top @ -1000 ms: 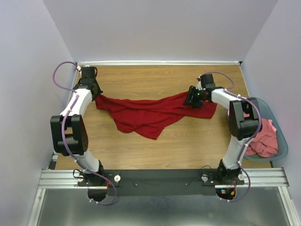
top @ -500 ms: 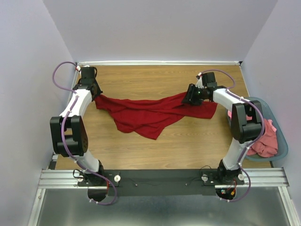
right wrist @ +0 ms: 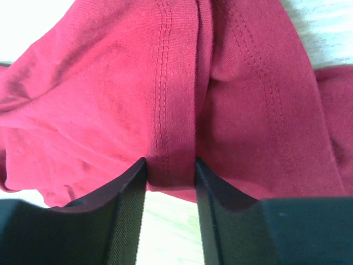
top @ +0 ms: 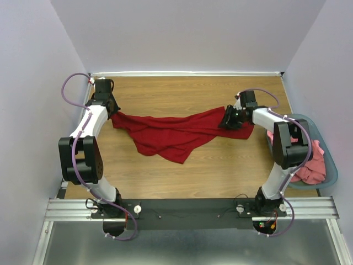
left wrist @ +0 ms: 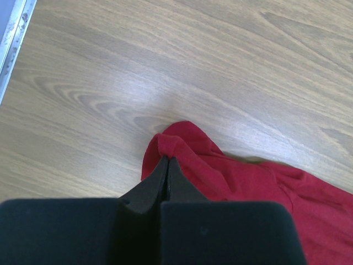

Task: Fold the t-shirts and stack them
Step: Flatten the tshirt out

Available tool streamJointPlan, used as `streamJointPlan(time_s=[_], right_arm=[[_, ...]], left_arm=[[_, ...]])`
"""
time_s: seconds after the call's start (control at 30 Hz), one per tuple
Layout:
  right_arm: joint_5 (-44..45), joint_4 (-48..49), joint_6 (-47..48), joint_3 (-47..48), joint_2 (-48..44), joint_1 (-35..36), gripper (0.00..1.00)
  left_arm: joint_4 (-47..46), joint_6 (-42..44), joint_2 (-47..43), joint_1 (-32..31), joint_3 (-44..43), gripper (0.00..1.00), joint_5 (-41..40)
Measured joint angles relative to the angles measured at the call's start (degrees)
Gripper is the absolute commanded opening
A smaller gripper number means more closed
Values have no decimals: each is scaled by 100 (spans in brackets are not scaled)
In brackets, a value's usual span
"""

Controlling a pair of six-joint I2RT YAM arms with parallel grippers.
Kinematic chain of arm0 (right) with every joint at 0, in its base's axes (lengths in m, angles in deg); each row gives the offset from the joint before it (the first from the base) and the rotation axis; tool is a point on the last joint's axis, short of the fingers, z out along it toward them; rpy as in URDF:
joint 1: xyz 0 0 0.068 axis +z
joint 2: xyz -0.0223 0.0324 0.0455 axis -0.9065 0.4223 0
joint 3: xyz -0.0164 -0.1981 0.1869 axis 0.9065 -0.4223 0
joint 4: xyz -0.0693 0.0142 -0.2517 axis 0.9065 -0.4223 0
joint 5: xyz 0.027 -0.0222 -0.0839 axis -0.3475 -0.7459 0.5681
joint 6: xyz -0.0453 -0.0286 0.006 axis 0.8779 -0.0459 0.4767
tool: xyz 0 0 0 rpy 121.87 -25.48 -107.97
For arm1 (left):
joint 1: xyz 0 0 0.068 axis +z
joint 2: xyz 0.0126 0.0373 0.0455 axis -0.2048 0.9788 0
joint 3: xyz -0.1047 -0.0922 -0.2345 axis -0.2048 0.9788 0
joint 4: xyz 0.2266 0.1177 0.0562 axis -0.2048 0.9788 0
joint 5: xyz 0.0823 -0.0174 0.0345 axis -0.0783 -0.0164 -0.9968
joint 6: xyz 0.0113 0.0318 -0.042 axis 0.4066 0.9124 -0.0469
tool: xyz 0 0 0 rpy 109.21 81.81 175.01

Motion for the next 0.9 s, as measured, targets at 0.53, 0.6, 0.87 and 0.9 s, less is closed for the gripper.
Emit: streamJointPlan(time_s=[0.53,0.6,0.87,0.9], right_arm=[[341,-181,-28,42,-636,2,1],[542,-372,15,339,-813,0,1],[1980,-1123,610,3593,-1005,2,1],[2168,-1161,730,4113,-1005,4,1]], left_arm=[[208,-4,-245,15,-146,0,-31],[398,-2,-245,17,-551,0,-50],[1099,-103,-52,22,-4238,0,-37],[1113,-140,-37,22,-4686,0,-20]])
